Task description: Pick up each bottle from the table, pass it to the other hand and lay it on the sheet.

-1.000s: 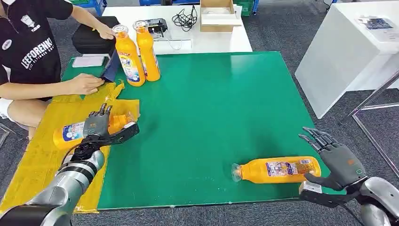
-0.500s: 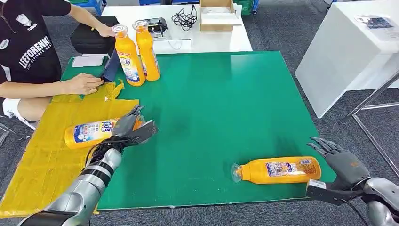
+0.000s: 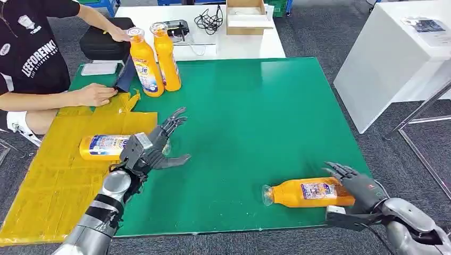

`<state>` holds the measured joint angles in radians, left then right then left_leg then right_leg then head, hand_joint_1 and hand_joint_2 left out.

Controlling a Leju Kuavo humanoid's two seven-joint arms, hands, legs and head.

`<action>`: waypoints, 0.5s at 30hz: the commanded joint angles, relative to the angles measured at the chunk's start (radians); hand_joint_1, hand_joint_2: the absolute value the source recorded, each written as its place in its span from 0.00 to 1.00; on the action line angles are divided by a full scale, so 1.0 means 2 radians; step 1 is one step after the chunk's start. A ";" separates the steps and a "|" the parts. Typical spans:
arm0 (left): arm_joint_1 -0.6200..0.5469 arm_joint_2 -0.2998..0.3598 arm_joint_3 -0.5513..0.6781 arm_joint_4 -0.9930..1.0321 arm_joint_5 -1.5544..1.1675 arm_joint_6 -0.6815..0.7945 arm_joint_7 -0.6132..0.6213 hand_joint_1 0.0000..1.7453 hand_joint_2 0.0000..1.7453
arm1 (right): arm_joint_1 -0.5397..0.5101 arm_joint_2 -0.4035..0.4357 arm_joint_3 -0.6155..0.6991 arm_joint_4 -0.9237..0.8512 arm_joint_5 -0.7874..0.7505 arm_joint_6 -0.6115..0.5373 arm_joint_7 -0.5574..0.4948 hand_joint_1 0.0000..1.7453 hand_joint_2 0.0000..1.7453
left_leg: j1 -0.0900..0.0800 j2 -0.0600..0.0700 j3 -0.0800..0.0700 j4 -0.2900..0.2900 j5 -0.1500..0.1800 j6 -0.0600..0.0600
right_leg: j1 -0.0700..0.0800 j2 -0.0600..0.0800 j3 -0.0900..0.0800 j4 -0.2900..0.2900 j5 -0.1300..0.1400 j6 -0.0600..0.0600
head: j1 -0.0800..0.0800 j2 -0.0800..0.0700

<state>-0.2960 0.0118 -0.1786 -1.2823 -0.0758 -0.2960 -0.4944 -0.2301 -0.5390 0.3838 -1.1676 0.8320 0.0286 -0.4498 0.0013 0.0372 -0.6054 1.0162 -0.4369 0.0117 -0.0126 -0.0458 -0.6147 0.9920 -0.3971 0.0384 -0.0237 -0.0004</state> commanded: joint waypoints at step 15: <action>0.046 0.030 -0.091 -0.122 0.062 -0.050 -0.024 0.00 1.00 | -0.128 0.138 0.137 0.292 0.040 -0.011 0.048 0.00 1.00 | 0.002 0.008 0.008 -0.002 -0.002 -0.001 | 0.001 0.010 0.005 -0.002 0.002 -0.002 | 0.000 0.000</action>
<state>-0.1985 0.0385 -0.3170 -1.5259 0.0439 -0.3956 -0.5447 -0.4458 -0.3543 0.5597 -0.8296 0.8992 0.0110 -0.3700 0.0029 0.0609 -0.5888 1.0154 -0.4445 0.0123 -0.0112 -0.0272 -0.6050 0.9902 -0.3960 0.0364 -0.0233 -0.0004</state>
